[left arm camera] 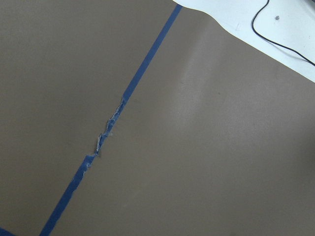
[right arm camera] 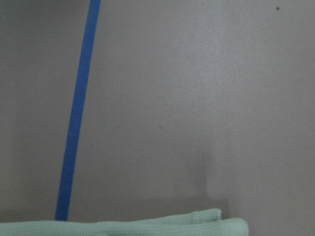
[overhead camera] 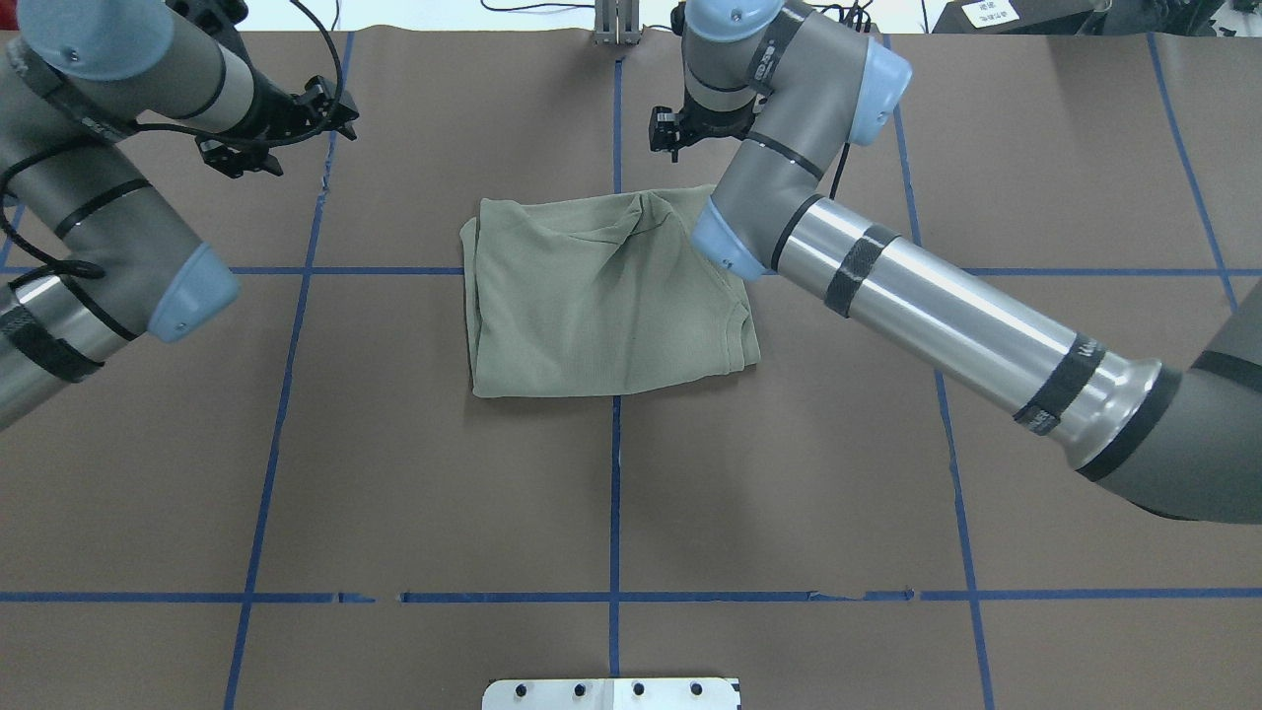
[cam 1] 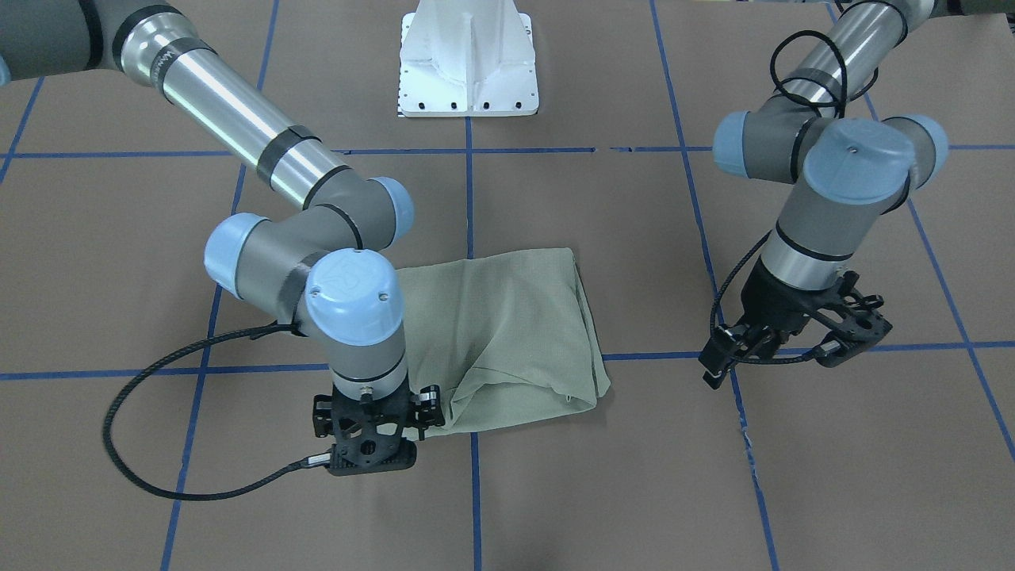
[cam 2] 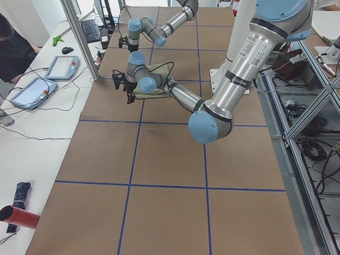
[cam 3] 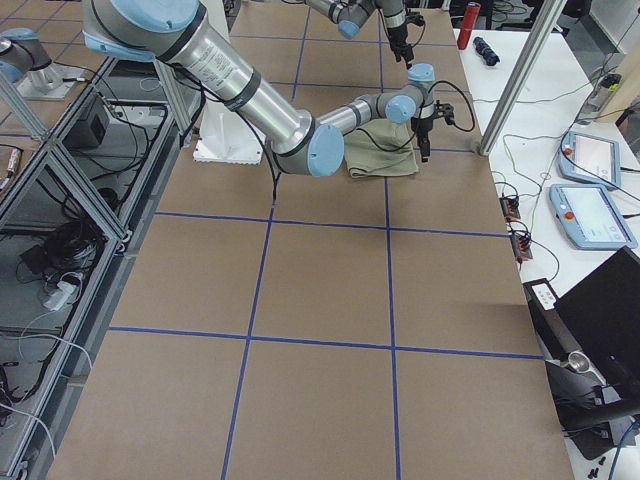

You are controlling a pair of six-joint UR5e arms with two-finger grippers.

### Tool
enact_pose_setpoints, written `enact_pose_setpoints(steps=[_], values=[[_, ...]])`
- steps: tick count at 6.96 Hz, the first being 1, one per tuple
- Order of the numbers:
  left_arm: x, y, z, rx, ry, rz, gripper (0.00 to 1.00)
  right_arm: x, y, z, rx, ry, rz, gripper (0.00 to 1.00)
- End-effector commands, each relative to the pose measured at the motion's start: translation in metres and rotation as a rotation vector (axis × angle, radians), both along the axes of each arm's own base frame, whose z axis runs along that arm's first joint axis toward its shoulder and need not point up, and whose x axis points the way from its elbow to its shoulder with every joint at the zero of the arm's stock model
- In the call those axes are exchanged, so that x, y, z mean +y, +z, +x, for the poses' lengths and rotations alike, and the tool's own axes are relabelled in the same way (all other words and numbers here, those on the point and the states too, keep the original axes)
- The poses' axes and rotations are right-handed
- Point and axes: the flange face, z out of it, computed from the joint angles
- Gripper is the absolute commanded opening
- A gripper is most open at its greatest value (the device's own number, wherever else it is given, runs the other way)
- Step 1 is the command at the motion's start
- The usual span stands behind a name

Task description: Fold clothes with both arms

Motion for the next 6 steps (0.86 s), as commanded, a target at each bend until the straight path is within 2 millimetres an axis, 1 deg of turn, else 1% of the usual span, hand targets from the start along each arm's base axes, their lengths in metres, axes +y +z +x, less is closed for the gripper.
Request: enact_pose_setpoints(steps=[1, 2, 3, 4, 5, 6], values=[[0.046, 0.037, -0.092, -0.067, 0.148, 0.157, 1.00, 0.015, 0.011, 0.115, 0.061, -0.077, -0.015, 1.00], [0.080, 0.060, -0.141, -0.146, 0.210, 0.254, 1.00, 0.029, 0.030, 0.182, 0.102, -0.156, -0.005, 1.00], [0.094, 0.087, -0.186, -0.241, 0.290, 0.317, 1.00, 0.043, 0.058, 0.253, 0.122, -0.202, 0.009, 1.00], [0.102, 0.114, -0.223, -0.325, 0.391, 0.378, 1.00, 0.053, 0.098, 0.313, 0.103, -0.264, 0.012, 1.00], [0.097, 0.131, -0.264, -0.353, 0.389, 0.330, 1.00, 0.057, 0.143, 0.376, 0.077, -0.295, 0.010, 1.00], [0.094, 0.156, -0.296, -0.413, 0.478, 0.320, 1.00, 0.066, 0.184, 0.417, 0.098, -0.346, 0.030, 1.00]])
